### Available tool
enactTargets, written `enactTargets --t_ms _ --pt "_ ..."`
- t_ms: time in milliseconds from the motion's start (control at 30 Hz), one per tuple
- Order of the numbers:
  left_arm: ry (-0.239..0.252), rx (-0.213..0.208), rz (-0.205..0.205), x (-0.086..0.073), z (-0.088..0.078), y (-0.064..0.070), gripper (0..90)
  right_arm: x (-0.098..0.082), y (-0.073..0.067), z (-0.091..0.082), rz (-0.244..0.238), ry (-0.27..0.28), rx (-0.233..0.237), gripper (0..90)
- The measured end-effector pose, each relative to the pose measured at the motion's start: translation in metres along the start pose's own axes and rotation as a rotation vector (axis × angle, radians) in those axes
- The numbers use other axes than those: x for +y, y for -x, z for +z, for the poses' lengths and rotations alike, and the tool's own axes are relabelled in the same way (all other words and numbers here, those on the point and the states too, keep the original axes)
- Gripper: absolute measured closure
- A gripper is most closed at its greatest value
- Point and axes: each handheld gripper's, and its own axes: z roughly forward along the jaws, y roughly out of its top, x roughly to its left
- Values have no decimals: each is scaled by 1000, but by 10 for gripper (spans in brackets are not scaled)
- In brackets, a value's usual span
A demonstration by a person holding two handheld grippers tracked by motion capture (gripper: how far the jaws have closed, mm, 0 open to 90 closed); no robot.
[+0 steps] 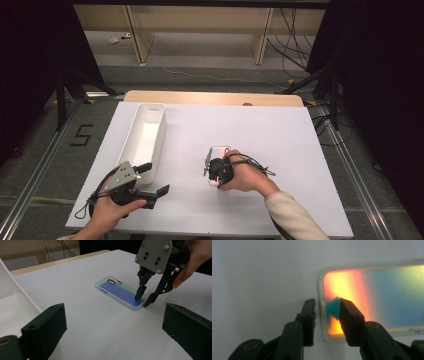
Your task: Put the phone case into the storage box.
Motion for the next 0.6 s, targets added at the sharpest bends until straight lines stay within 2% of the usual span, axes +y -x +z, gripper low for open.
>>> enactTargets --t_ms 67,100,200,233,267,300,333,367,400,500,600 --pt "0 0 0 0 0 0 48 0 1 0 -17 3 -8 712" --pt "0 0 0 0 0 0 48 1 -2 0 6 -8 -10 732" --pt "1 -1 -1 0 0 0 49 2 -2 -1 4 -21 -16 760" --pt "2 -3 -2 0 0 0 49 1 -1 0 -18 -15 -23 767" --pt "2 -2 -1 0 0 0 49 3 -4 -1 -7 -33 -24 779" --pt "2 -3 -1 0 0 0 49 3 -3 0 -37 -26 -34 783" --pt "2 -2 -1 0 0 0 49 3 -3 0 -37 -26 -34 783" --pt "1 -2 -1 0 0 0 50 4 -5 -1 -16 -37 -26 800" --pt "1 -2 -1 0 0 0 50 4 -4 0 -40 -37 -32 806" --pt "1 -1 0 0 0 0 50 5 -7 -1 -25 -45 -34 820" --pt "1 -1 0 0 0 0 50 5 -6 -1 -44 -46 -33 840"
